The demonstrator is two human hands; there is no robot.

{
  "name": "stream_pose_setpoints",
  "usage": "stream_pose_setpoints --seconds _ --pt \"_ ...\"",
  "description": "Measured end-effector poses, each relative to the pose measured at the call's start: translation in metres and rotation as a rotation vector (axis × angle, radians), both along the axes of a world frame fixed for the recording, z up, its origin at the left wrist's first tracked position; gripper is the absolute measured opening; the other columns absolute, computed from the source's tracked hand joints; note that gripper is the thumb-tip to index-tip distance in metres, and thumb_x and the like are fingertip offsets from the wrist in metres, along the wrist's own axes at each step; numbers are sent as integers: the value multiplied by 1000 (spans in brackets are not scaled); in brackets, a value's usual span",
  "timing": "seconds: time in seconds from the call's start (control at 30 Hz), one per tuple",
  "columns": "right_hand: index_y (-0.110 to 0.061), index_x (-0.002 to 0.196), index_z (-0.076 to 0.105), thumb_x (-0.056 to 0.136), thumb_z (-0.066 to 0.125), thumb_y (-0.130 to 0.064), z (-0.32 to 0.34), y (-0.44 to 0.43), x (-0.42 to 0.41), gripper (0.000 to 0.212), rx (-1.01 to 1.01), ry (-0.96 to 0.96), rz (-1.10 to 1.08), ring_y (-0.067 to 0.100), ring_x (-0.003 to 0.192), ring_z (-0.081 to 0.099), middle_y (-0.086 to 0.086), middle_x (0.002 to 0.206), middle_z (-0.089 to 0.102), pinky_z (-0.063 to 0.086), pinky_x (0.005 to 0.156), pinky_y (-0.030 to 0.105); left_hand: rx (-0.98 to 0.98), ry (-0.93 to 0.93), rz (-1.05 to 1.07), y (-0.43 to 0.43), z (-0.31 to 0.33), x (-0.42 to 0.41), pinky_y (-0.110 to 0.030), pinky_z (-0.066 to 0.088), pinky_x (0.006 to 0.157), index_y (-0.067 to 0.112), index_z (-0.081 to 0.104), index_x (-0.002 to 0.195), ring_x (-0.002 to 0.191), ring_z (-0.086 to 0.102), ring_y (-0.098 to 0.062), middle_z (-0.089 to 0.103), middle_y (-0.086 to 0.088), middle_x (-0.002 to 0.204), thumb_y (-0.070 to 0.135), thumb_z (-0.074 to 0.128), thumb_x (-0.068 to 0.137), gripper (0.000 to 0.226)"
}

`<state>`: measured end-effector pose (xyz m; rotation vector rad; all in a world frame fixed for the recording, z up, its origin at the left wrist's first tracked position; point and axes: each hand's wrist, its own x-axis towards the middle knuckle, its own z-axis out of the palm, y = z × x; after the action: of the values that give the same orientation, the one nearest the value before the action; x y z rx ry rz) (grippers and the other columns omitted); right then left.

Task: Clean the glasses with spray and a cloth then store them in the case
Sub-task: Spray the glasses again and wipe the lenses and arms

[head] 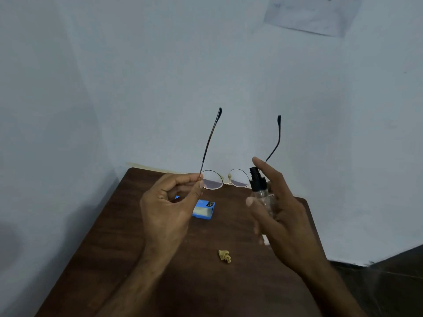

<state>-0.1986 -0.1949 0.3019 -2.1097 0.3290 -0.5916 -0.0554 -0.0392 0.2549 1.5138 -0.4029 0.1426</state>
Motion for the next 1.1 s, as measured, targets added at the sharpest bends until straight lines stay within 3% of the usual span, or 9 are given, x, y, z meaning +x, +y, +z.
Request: stream_pose_setpoints --seconds 0.03,0.1,0.27,0.37,0.53,0.77,0.83,0.97,1.1 --pt "-55 152 38 101 65 -21 1 1 5 66 -189 59 -58 -3 71 64 -20 89 68 49 68 8 6 -17 -4 4 2 3 -22 62 82 25 78 103 85 77 -6 79 12 95 27 81 81 22" --pt "-57 151 33 99 64 -30 3 5 18 66 -421 150 -149 -9 90 61 -28 114 62 44 73 4 11 -40 -8 11 5 7 -16 60 82 27 76 104 86 76 -3 78 13 96 32 79 80 25" --pt "-43 148 40 98 64 -26 5 14 37 59 -615 214 -281 20 79 63 -6 114 65 47 64 30 -7 -56 8 25 9 18 -13 59 81 26 77 105 87 76 -1 78 13 97 29 80 79 26" --pt "-41 147 41 96 65 -24 4 22 44 59 -626 215 -315 24 75 64 -5 112 65 55 64 36 -18 -41 -4 31 9 23 -10 57 80 26 76 105 88 75 1 77 15 97 31 79 78 28" --pt "-42 151 30 99 57 -26 7 32 54 61 -640 311 -334 25 76 62 -6 118 59 54 65 37 13 -66 -32 36 7 29 -6 54 81 27 73 107 91 72 7 73 20 97 35 76 78 30" --pt "-41 149 35 101 58 -26 4 41 60 56 -571 316 -346 23 81 63 -8 121 61 51 68 34 21 -92 -65 38 2 39 -5 54 79 14 77 108 93 72 4 75 12 95 38 76 76 39" --pt "-42 150 36 99 61 -24 -1 43 62 59 -539 282 -350 21 83 64 -7 124 62 51 68 33 25 -95 -77 38 -1 42 -4 53 78 19 76 107 91 72 7 73 16 95 37 76 77 35" --pt "-43 137 38 92 67 -20 -14 44 64 59 -539 204 -353 17 72 59 -7 107 66 48 63 29 14 -74 -95 38 -5 45 -5 55 79 26 71 106 91 71 10 73 17 95 43 74 77 34" --pt "-44 141 33 94 69 -21 -17 43 67 64 -469 193 -369 12 77 59 -9 113 64 50 69 30 8 -63 -101 38 -5 47 -6 55 79 32 70 103 90 71 11 70 23 94 38 75 76 28"
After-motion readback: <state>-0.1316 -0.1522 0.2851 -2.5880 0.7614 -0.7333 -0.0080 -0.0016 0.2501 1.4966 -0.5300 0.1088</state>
